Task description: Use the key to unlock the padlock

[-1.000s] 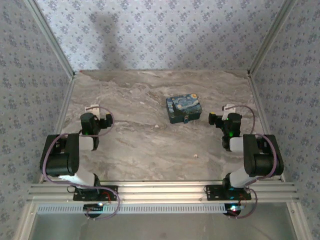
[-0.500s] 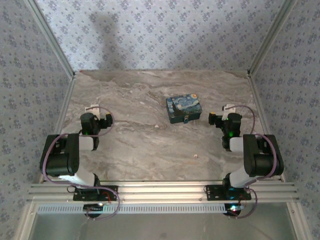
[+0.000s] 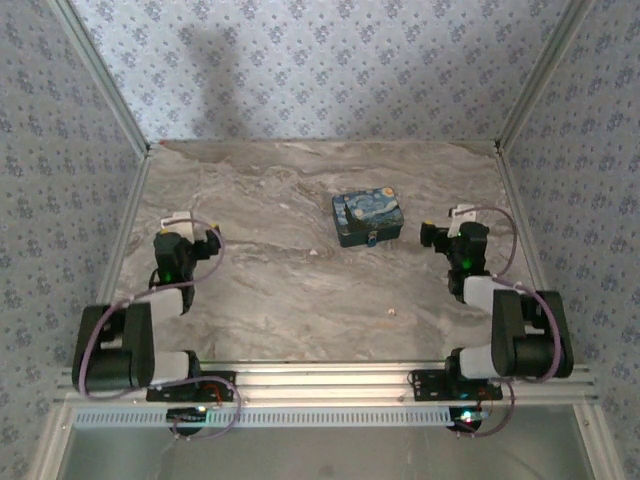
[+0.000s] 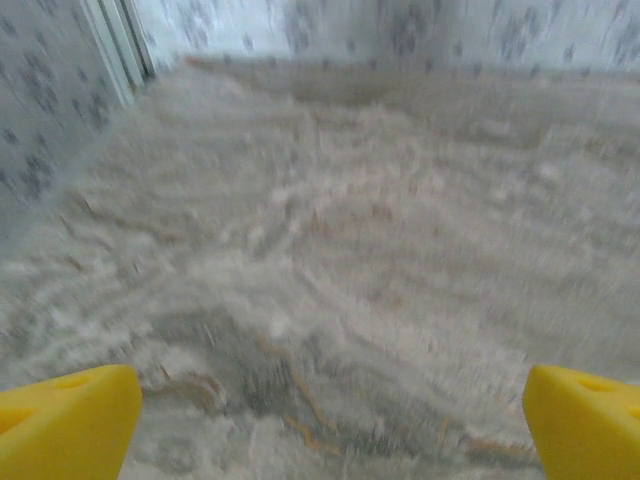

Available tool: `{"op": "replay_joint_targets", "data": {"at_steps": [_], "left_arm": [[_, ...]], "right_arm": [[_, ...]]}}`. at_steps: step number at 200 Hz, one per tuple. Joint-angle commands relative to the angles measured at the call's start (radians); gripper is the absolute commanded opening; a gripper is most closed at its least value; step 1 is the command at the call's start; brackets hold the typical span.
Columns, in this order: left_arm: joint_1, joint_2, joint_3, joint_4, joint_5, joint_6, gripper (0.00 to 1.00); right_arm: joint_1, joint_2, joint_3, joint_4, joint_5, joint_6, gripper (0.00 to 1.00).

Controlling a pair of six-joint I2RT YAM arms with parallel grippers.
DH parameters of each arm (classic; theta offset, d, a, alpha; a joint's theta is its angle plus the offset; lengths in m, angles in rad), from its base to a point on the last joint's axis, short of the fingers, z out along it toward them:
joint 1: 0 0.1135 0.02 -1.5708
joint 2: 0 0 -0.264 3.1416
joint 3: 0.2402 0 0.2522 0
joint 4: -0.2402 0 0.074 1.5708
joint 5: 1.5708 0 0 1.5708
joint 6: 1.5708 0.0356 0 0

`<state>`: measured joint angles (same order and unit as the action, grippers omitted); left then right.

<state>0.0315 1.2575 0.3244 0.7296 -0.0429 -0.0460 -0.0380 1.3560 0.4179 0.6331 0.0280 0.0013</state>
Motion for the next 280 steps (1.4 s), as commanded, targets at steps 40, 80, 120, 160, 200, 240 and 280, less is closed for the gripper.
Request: {"op": "replay_joint_targets", "data": {"at_steps": [40,80,120,160,200,240,280], "left_arm": [[-0.007,-0.262,0.171,-0.484,0.116,-0.369,0.98],[-0.117,-0.252,0.199,-0.556,0.183,-0.517,0.98],[-0.263,-0.216,0.25,-0.61,0.205,-0.577,0.98],[-0.421,-0.175,0.277,-0.584,0.198,-0.631,0.98],[-0.544,-0.113,0.283,-0.534,0.151,-0.663,0.98],[-0.593,-0.042,0.3,-0.49,0.143,-0.669,0.98],[-0.619,0.003,0.32,-0.469,0.147,-0.673,0.98]], "right_arm": [[0.021,-0.196,0.141,-0.415,-0.012,0.179,1.0],[0.076,-0.294,0.227,-0.686,-0.027,0.294,1.0],[0.199,-0.331,0.26,-0.852,-0.072,0.381,1.0],[0.367,-0.328,0.294,-0.995,-0.005,0.41,1.0],[0.492,-0.327,0.3,-1.14,0.036,0.48,0.98],[0.599,-0.318,0.271,-1.23,0.033,0.528,0.91],[0.652,-0.268,0.228,-1.259,0.025,0.549,0.85]]}}
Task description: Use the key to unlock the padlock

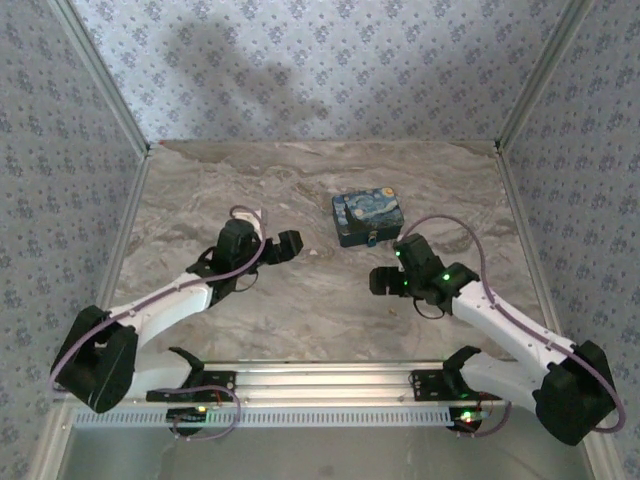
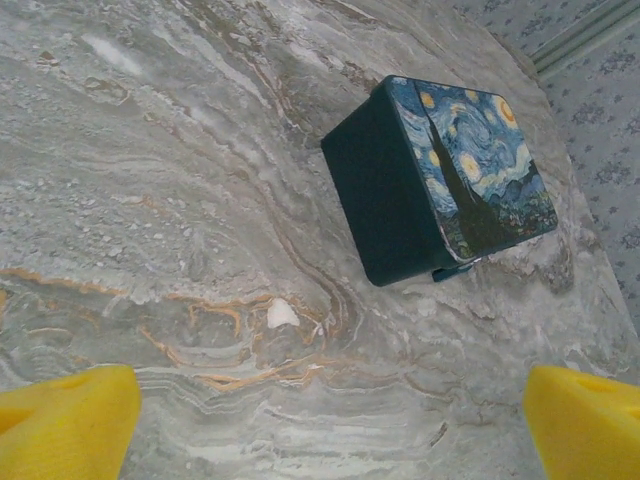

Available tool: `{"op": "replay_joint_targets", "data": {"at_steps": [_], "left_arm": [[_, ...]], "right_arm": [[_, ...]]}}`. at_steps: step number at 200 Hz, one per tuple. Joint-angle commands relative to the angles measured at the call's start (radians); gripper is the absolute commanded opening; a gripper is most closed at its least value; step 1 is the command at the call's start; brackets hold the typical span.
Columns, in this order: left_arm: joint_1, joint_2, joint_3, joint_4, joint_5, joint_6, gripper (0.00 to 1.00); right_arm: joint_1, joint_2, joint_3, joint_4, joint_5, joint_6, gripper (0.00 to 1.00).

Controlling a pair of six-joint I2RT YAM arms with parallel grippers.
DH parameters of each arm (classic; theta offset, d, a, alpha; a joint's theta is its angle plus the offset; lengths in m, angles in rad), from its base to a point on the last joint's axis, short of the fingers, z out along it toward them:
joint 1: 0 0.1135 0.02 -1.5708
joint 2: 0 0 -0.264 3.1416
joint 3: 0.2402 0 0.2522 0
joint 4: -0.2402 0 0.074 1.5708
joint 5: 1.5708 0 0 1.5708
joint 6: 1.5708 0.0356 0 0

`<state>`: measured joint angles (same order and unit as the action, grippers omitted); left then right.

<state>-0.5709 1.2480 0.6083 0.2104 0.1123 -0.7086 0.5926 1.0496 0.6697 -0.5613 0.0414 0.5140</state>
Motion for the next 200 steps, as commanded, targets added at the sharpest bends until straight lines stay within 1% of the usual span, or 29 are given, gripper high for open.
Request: {"op": "replay_joint_targets", "data": {"at_steps": [1,13,57,107,153,200], "left_arm": [[-0.017,0.014,0.036,0.051,-0.008,-0.011,0.98],[-0.02,0.019,0.036,0.053,-0.009,-0.012,0.98],[-0.023,0.021,0.028,0.049,-0.022,-0.013,0.98],[-0.023,0.019,0.029,0.037,-0.029,-0.017,0.98],[-0.023,0.014,0.03,0.024,-0.039,-0.015,0.98],[-0.023,0.013,0.031,0.018,-0.04,-0.016,0.98]], "right_arm": [[0.022,0.041,-0.025,-0.065,0.011,0.037,0.85],[0.032,0.072,-0.027,-0.065,0.003,0.031,0.83],[0.065,0.185,-0.02,-0.066,-0.004,0.014,0.68],[0.084,0.25,-0.028,-0.055,0.008,0.016,0.55],[0.105,0.257,-0.048,-0.063,0.005,0.038,0.48],[0.11,0.273,-0.061,-0.057,0.008,0.049,0.44]]}}
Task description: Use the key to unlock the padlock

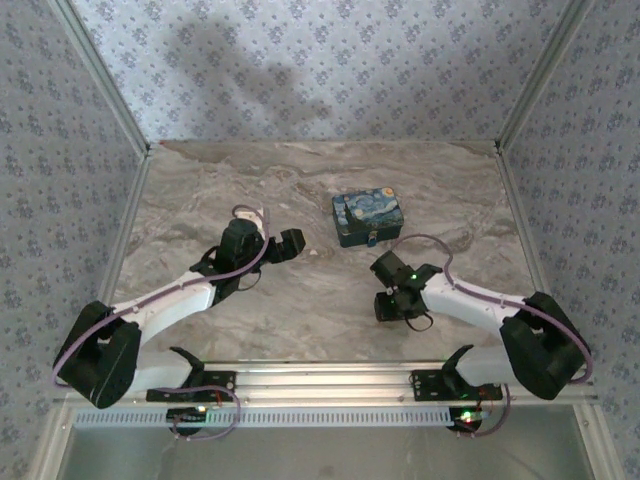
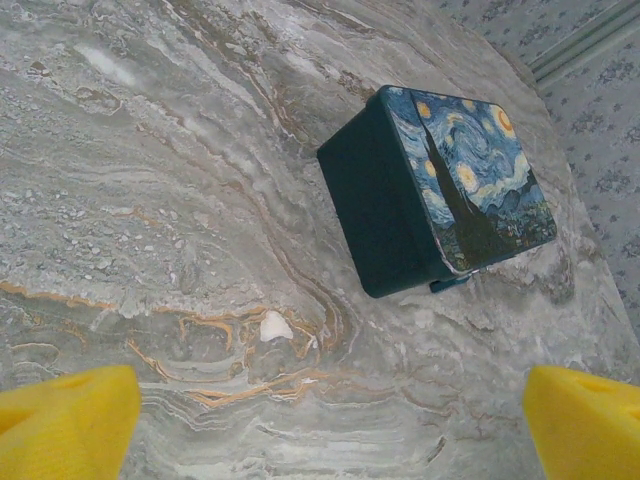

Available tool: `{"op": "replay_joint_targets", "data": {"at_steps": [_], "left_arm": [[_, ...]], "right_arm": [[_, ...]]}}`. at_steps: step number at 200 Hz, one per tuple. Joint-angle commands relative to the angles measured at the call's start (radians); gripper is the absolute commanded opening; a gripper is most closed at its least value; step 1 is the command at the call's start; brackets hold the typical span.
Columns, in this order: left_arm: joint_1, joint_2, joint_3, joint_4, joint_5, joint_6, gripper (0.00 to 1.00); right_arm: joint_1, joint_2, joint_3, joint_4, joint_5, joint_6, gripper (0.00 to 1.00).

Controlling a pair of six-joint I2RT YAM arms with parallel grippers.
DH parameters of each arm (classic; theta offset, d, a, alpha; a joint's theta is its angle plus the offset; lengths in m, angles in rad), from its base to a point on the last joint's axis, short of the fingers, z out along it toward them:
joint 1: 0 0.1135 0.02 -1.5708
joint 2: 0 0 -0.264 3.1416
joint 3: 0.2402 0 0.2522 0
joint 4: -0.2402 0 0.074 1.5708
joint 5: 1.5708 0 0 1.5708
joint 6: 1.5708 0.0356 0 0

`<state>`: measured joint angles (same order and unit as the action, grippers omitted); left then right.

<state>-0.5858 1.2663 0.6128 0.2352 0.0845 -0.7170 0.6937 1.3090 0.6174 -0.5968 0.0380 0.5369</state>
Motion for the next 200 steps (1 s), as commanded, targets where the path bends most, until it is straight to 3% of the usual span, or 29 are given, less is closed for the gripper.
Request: {"op": "replay_joint_targets", "data": {"at_steps": [1,200], "left_arm": [[-0.008,-0.005,0.026,-0.007,-0.012,-0.007,0.98],[-0.008,-0.016,0.027,-0.023,-0.015,-0.003,0.98]], "right_arm": [[0.009,0.013,-0.009,-0.021,0.012,0.026,0.44],[0.023,0.023,-0.013,0.018,0.024,0.017,0.17]]}}
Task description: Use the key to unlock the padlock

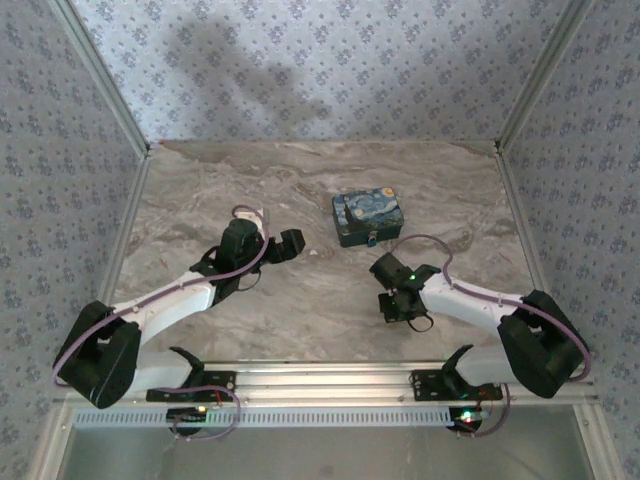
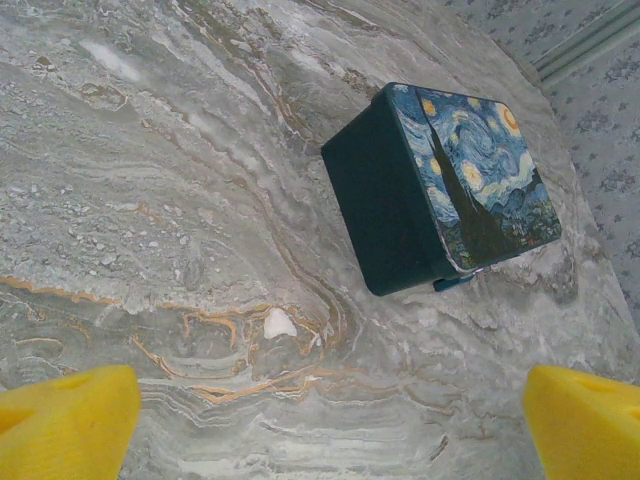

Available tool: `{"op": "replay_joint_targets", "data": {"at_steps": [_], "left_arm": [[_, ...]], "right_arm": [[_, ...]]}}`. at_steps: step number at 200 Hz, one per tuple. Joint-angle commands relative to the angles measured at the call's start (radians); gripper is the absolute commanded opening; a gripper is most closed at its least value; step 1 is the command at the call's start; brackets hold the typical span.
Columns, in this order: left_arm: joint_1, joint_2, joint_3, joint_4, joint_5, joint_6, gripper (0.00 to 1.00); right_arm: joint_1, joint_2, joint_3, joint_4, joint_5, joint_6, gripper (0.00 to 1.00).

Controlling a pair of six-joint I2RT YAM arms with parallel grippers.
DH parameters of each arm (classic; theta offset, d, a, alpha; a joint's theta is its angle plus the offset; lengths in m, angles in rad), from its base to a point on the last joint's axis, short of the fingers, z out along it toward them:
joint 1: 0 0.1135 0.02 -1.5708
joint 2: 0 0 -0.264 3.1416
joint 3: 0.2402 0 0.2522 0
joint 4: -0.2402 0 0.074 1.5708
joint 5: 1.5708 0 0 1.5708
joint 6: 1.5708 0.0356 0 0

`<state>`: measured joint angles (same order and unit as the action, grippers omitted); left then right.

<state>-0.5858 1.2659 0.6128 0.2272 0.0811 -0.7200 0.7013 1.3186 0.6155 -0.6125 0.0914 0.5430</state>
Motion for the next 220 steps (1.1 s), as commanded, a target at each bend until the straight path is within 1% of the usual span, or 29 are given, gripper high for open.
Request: {"op": "replay_joint_targets", "data": {"at_steps": [1,48,71,102,152,186,220], "left_arm": [[-0.008,-0.016,0.027,-0.014,-0.012,0.0,0.98],[-0.009,-0.023,0.024,-0.022,-0.013,0.006,0.98],[-0.008,-0.033,0.022,-0.029,-0.014,0.007,0.98],[-0.008,-0.055,0.022,-0.034,0.005,-0.002,0.98],[-0.01,-0.1,0.024,-0.025,0.082,-0.036,0.98],[-0.015,-0.112,0.049,-0.011,0.171,-0.083,0.94],[-0.049,-0.114,0.104,-0.02,0.233,-0.075,0.91]], "right_arm": [[0.015,0.013,-0.011,0.034,-0.03,0.011,0.17],[0.016,-0.007,-0.017,0.046,-0.037,0.007,0.07],[0.016,-0.034,-0.029,0.061,-0.041,0.003,0.0],[0.011,-0.102,-0.055,0.119,-0.066,0.005,0.0],[0.0,-0.238,-0.095,0.25,-0.109,-0.009,0.0],[0.001,-0.337,-0.104,0.343,-0.131,-0.096,0.0],[0.006,-0.428,-0.12,0.458,-0.133,-0.226,0.0]]}}
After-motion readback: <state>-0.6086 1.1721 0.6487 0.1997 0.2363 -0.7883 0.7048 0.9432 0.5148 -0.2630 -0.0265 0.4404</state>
